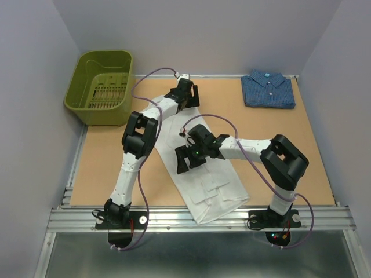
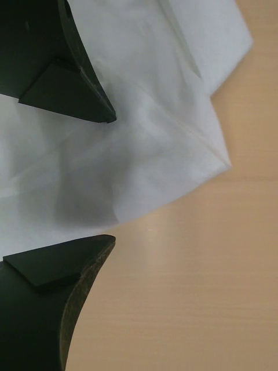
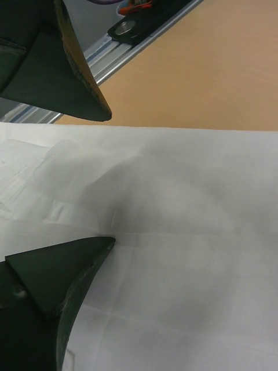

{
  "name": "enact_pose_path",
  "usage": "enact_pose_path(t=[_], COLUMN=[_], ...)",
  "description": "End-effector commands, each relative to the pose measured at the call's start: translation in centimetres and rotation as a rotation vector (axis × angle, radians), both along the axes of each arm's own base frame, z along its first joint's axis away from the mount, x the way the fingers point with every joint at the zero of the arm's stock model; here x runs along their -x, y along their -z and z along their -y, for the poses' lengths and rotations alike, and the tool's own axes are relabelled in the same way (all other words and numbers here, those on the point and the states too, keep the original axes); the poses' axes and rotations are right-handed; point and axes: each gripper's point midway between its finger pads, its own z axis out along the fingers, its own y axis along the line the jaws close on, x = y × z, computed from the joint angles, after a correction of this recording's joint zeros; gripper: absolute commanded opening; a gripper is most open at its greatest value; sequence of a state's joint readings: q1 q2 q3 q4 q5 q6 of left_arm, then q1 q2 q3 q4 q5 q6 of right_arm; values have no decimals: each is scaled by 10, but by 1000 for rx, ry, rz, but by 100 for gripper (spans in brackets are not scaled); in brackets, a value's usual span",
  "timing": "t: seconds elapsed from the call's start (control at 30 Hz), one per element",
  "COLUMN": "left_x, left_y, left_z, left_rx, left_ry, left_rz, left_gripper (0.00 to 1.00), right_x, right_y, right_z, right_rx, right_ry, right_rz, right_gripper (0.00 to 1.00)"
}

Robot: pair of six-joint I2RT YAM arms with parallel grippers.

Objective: Fold and stack the long sleeve shirts
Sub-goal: Fold the shirt

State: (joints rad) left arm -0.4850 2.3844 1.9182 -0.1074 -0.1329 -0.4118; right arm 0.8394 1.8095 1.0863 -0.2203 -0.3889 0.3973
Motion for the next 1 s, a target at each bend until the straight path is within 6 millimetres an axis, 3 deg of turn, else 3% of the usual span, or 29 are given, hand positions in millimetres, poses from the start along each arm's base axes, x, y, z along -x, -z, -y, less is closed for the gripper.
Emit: enact_pose_path(t=[0.0, 0.1, 0.13, 0.2, 0.23, 0.27, 0.37, 0.47, 0.53, 0.73, 0.97], left_x=[-32, -41, -37, -30, -22, -11, 24, 58, 84, 143, 154], left_y=[-38, -69, -89, -110, -145, -137, -155, -152, -138, -84, -38], left_z=[-2, -1, -4, -12, -17, -26, -48, -69, -80, -77, -66], left_rx=[-14, -12, -5, 17, 45, 35, 73, 62, 50, 15, -4], left_ry=[47, 56, 48, 7, -9, -39, -121, -178, -200, -173, -149], left_rz=[110, 183, 207, 230, 271, 244, 217, 171, 121, -13, -115], left_gripper=[90, 91, 92, 92, 92, 93, 93, 94, 94, 93, 92], right_x=[-14, -29, -35, -38, -45, -43, -43, -35, -30, -22, -5], right_y=[-21, -44, -45, -55, -55, -49, -52, -49, -43, -26, -3], right_z=[1, 16, 27, 42, 54, 65, 87, 102, 110, 127, 127], right_rx=[7, 21, 43, 48, 70, 97, 129, 155, 180, 231, 253], right_ry=[38, 100, 134, 170, 208, 220, 256, 279, 291, 343, 311], right_rz=[82, 198, 223, 253, 266, 260, 281, 281, 274, 241, 150], right_gripper=[87, 88, 88, 87, 87, 87, 87, 87, 87, 87, 87])
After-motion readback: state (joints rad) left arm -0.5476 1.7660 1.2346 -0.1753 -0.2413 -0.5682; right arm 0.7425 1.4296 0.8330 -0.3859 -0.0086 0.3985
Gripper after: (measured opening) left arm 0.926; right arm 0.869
